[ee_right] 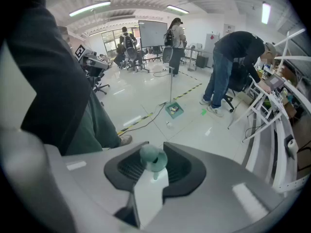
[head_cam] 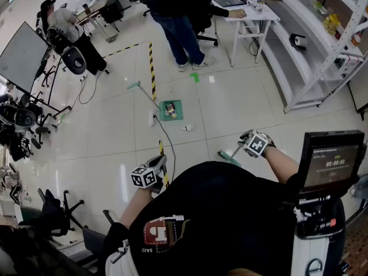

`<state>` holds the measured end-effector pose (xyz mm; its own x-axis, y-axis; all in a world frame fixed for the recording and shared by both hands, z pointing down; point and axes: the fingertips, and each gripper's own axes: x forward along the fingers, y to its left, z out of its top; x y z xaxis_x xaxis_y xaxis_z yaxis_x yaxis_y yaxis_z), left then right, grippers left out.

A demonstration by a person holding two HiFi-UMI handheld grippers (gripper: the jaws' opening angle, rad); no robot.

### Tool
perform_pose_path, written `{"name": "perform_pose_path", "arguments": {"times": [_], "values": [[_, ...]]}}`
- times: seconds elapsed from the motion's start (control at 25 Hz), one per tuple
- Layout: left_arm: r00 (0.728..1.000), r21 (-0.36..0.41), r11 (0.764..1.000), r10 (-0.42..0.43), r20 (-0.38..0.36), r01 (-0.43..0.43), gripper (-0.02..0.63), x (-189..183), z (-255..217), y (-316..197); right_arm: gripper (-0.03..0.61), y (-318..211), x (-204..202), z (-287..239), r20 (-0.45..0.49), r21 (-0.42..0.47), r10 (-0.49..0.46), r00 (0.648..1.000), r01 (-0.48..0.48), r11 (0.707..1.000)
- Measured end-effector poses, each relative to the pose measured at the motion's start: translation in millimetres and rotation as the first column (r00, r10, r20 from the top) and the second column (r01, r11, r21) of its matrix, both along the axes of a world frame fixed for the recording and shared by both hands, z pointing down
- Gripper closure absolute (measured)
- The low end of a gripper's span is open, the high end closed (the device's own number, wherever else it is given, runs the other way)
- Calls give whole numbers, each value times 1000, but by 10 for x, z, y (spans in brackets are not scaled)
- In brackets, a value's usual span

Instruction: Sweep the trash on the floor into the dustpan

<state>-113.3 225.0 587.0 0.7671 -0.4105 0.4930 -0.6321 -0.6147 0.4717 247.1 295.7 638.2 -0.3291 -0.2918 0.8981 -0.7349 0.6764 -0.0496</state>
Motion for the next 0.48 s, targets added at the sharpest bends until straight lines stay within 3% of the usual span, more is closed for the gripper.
{"name": "perform_pose_path", "arguments": {"times": [0.36, 0.48], "values": [[1000, 23, 1000, -8, 19, 7, 613, 43, -109, 209, 489, -182, -266, -255, 31, 26, -107, 994, 106, 994], [999, 25, 1000, -9, 39, 8, 612, 195, -59, 36, 489, -504, -120, -219, 12, 28, -153, 988, 152, 988]]}}
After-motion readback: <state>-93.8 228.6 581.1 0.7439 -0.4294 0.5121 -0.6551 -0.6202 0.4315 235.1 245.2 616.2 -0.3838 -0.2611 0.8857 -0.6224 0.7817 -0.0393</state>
